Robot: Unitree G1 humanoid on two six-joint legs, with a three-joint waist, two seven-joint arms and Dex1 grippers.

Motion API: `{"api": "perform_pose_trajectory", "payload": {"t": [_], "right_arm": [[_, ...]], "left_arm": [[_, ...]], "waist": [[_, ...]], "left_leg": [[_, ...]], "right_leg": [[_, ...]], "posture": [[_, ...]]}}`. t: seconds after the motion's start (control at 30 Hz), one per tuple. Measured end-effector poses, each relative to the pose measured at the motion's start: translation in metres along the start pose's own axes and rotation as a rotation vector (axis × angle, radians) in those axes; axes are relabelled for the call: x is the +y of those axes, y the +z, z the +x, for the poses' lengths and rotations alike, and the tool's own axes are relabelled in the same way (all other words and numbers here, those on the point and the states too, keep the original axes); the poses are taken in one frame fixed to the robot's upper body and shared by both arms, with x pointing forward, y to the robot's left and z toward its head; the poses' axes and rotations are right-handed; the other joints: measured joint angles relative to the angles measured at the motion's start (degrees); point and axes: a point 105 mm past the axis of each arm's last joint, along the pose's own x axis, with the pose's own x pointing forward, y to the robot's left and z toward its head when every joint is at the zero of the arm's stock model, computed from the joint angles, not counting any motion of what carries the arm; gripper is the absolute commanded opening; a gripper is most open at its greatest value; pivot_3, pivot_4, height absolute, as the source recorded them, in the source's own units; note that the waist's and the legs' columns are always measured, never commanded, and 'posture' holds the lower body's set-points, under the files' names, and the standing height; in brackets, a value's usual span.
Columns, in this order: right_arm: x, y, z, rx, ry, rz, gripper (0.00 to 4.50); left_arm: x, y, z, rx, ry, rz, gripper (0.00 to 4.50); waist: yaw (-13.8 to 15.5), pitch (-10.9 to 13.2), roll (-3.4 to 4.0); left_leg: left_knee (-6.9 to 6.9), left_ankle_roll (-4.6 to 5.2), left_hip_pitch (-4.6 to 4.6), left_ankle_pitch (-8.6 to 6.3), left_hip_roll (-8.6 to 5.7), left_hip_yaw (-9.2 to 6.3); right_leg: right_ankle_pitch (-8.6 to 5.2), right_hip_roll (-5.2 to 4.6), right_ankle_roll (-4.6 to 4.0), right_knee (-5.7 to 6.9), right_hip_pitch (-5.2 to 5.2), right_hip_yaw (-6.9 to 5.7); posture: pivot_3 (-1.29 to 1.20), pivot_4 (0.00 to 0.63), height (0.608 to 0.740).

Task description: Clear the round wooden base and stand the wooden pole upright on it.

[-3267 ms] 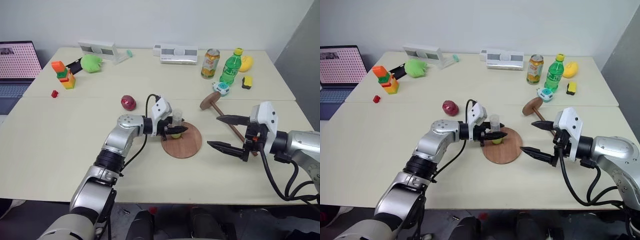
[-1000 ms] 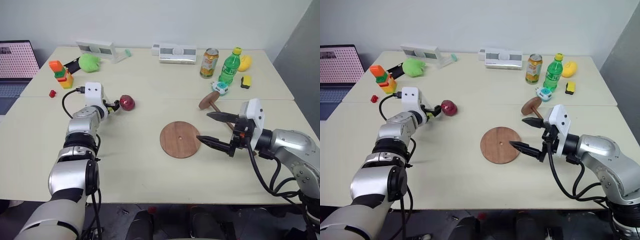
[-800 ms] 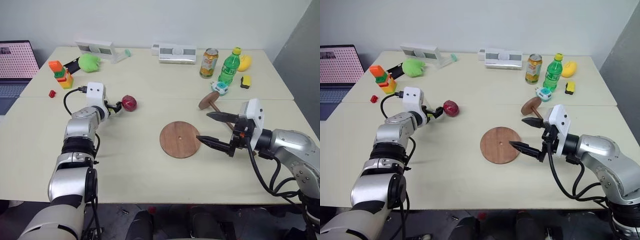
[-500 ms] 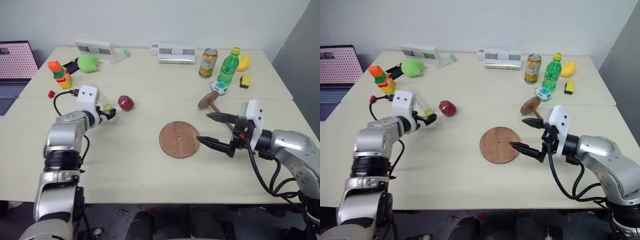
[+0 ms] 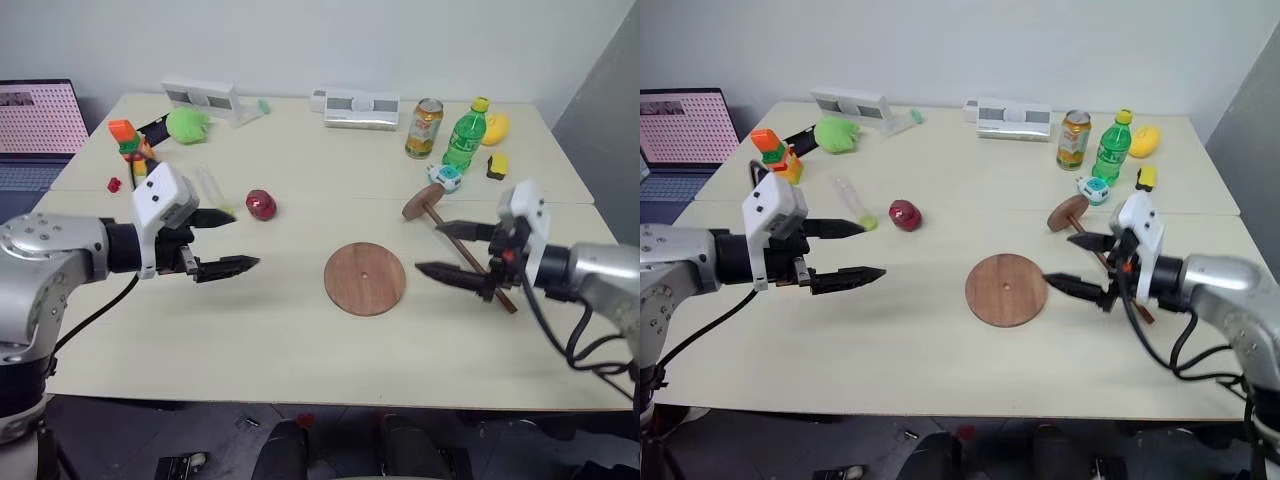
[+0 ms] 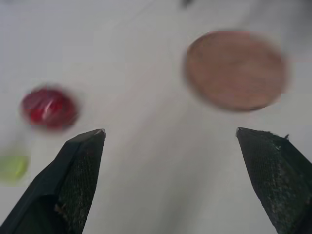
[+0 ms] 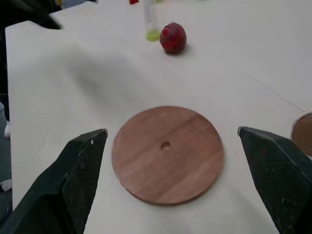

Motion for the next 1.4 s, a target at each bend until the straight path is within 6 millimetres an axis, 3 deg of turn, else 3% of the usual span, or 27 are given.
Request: {"api": "perform_pose_trajectory", "payload": {"t": [0.07, 0.17, 0.3, 0.53, 0.8, 0.9, 1.2, 1.4], "right_arm": [[-0.017, 0.006, -0.004, 0.094, -0.051, -0.009, 4.50], [-0.035, 0.010, -0.002, 0.226, -0.082, -0.006, 4.50], [-0.055, -0.007, 0.013, 0.434, -0.100, 0.108, 4.50], [-0.092, -0.036, 0.032, 0.729, -0.240, 0.257, 4.50], [-0.113, -0.063, 0.039, 0.865, -0.298, 0.318, 4.50], [-0.115, -0.073, 0.043, 0.907, -0.295, 0.306, 4.03], [-0.120, -0.075, 0.046, 0.983, -0.259, 0.204, 1.58], [-0.115, -0.073, 0.050, 0.964, -0.221, 0.232, 0.26]], "left_arm": [[-0.007, 0.016, 0.004, -0.045, -0.119, 0.092, 4.49], [-0.019, 0.025, 0.016, -0.076, -0.300, 0.175, 4.49], [-0.028, 0.024, 0.037, -0.106, -0.471, 0.209, 4.49], [-0.026, 0.026, 0.070, -0.156, -0.533, 0.230, 4.49], [-0.022, 0.022, 0.079, -0.176, -0.496, 0.198, 4.49], [-0.023, 0.020, 0.079, -0.176, -0.498, 0.191, 4.50], [-0.026, 0.020, 0.081, -0.178, -0.499, 0.193, 4.50], [-0.027, 0.020, 0.082, -0.175, -0.493, 0.184, 4.50]], "waist": [[0.0, 0.0, 0.03], [-0.4, 0.0, 0.03], [-1.1, 0.0, 0.03], [-2.2, 0.0, 0.03], [-2.5, 0.0, 0.04], [-2.6, 0.0, 0.04], [-3.0, 0.0, 0.05], [-3.5, 0.0, 0.06]], "left_leg": [[-0.03, 0.02, 0.03, -0.01, -0.03, 0.03], [-0.10, 0.04, 0.04, -0.02, 0.01, 0.06], [-0.06, 0.04, -0.23, -0.02, 0.02, 0.10], [-0.07, -0.11, -0.38, 0.07, 0.03, 0.12], [-0.06, -0.18, -0.37, 0.11, 0.02, 0.11], [-0.04, -0.19, -0.36, 0.12, 0.02, 0.11], [0.00, -0.20, -0.31, 0.12, 0.03, 0.06], [-0.01, -0.21, -0.31, 0.13, 0.03, 0.03]], "right_leg": [[0.00, 0.04, 0.00, -0.04, 0.03, 0.02], [0.00, 0.07, 0.00, -0.14, 0.04, 0.04], [0.00, 0.09, 0.00, -0.07, -0.27, 0.07], [0.00, 0.08, -0.01, 0.02, -0.56, 0.10], [0.00, 0.05, -0.01, 0.07, -0.60, 0.11], [0.00, 0.06, -0.01, 0.13, -0.60, 0.11], [0.00, 0.06, -0.01, 0.18, -0.56, 0.08], [0.00, 0.06, -0.01, 0.20, -0.56, 0.06]], "posture": [[0.00, 0.150, 0.740], [0.00, 0.150, 0.740], [0.00, 0.150, 0.740], [0.00, 0.150, 0.740], [0.00, 0.150, 0.740], [0.00, 0.150, 0.740], [0.00, 0.150, 0.740], [0.00, 0.150, 0.740]]}}
